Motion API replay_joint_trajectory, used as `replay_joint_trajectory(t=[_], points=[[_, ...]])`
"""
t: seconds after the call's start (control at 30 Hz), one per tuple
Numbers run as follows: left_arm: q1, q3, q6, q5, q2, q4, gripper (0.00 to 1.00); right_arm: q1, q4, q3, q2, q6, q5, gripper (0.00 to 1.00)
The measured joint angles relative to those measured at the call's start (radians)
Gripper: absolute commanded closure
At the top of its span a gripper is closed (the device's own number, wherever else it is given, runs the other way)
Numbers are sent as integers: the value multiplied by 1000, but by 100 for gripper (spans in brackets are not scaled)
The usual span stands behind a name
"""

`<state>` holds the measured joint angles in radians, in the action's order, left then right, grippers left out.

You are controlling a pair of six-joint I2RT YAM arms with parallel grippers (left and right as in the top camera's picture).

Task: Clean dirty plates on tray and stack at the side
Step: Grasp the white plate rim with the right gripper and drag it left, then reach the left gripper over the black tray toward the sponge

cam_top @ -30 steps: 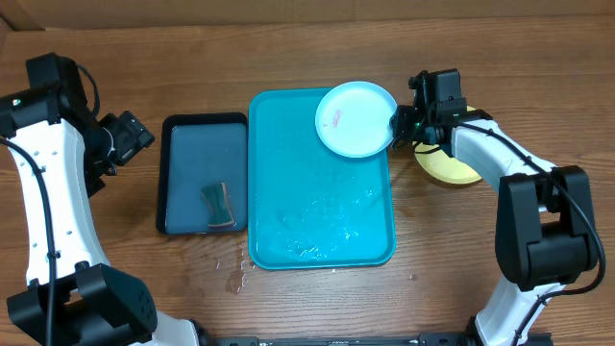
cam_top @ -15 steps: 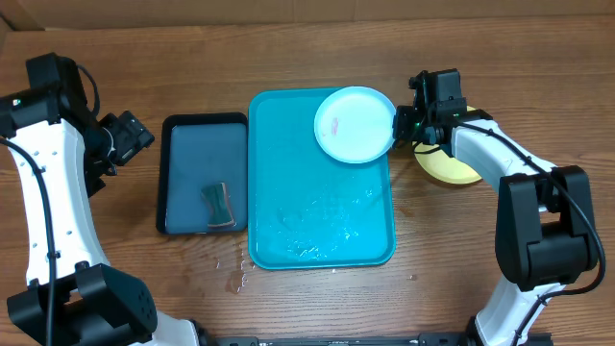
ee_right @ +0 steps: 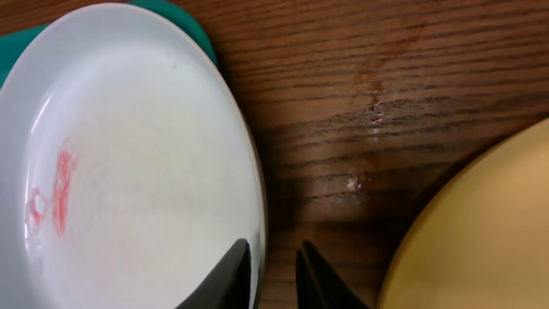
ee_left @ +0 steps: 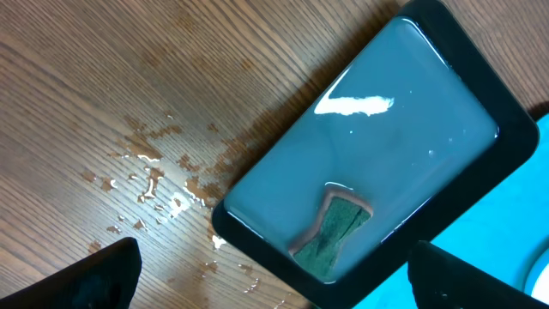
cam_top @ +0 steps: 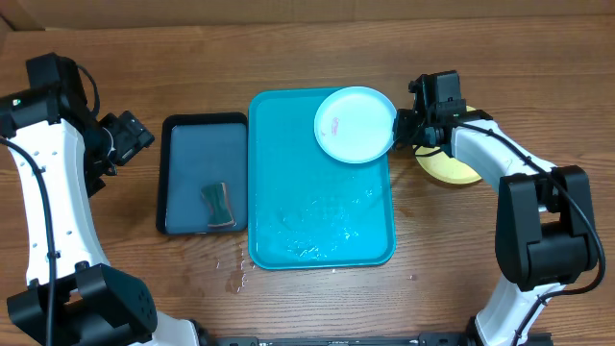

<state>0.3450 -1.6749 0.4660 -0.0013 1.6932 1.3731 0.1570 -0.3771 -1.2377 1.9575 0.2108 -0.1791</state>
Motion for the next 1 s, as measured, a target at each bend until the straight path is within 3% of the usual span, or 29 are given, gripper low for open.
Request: replay_joint_trajectory(t=[0.23,0.7,1.0], points=[[0,0,0,0,0,0,1,0,-18,0,0,2,-3,96],[0,0,0,0,0,0,0,106,-109,-6,0,27,3,96],[0,0,0,0,0,0,0,257,-236,-11,-3,219,31,96]])
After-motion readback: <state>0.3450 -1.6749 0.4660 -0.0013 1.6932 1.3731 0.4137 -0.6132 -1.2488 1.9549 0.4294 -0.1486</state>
